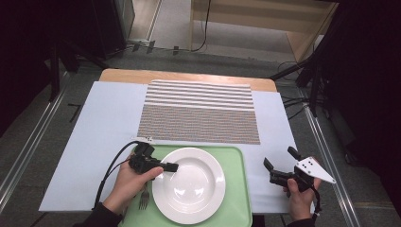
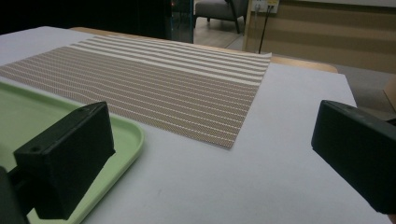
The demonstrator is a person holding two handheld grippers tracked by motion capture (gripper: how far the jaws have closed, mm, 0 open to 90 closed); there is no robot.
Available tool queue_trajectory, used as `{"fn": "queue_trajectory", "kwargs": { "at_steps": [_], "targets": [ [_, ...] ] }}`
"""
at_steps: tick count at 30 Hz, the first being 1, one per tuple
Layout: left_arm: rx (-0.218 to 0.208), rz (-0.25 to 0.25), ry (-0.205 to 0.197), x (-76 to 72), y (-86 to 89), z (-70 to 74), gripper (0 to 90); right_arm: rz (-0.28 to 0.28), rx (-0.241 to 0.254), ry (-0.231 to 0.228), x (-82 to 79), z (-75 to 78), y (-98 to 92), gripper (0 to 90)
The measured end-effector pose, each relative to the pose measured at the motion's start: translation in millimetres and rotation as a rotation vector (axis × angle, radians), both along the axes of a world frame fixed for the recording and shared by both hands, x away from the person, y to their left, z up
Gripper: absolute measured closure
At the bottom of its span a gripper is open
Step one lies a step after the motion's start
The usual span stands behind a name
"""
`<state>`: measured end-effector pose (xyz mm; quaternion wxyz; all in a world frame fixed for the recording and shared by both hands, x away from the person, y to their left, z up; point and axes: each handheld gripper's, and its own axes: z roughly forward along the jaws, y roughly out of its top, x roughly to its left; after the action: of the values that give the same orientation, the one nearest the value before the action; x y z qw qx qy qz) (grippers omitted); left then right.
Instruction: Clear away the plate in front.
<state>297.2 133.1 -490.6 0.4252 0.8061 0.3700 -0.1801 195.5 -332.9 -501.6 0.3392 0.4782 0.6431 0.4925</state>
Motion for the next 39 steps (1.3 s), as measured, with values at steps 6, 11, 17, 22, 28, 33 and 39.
{"fn": "queue_trajectory", "kwargs": {
  "at_steps": [6,11,17,22,28,33,39],
  "targets": [
    [0.067,0.015,-0.016,1.1,-0.2,-2.7,75.6,0.001,-0.003,0.008,0.1,-0.3,1.5,0.0],
    [0.219,0.075,-0.093,2.3,-1.6,-2.5,58.0,0.000,0.000,0.009,1.3,-1.1,0.3,0.0],
    [0.262,0.113,-0.208,-1.3,-6.2,6.5,54.6,-0.004,0.002,0.016,1.3,-1.4,-0.2,0.0],
    [0.252,0.109,-0.228,-2.8,-6.8,6.5,62.9,-0.009,-0.007,0.026,1.5,-1.7,1.4,0.0],
    [0.221,0.099,-0.206,-0.5,-4.6,5.0,64.0,-0.013,0.003,0.031,2.4,-3.2,0.2,0.0],
    [0.208,0.086,-0.187,-2.0,-0.9,4.6,64.3,-0.013,-0.004,0.026,2.0,-2.6,1.3,0.0],
    [0.130,0.123,-0.208,-1.9,7.4,6.5,47.4,-0.009,-0.007,0.028,2.4,-3.0,1.4,0.0]
  ]
}}
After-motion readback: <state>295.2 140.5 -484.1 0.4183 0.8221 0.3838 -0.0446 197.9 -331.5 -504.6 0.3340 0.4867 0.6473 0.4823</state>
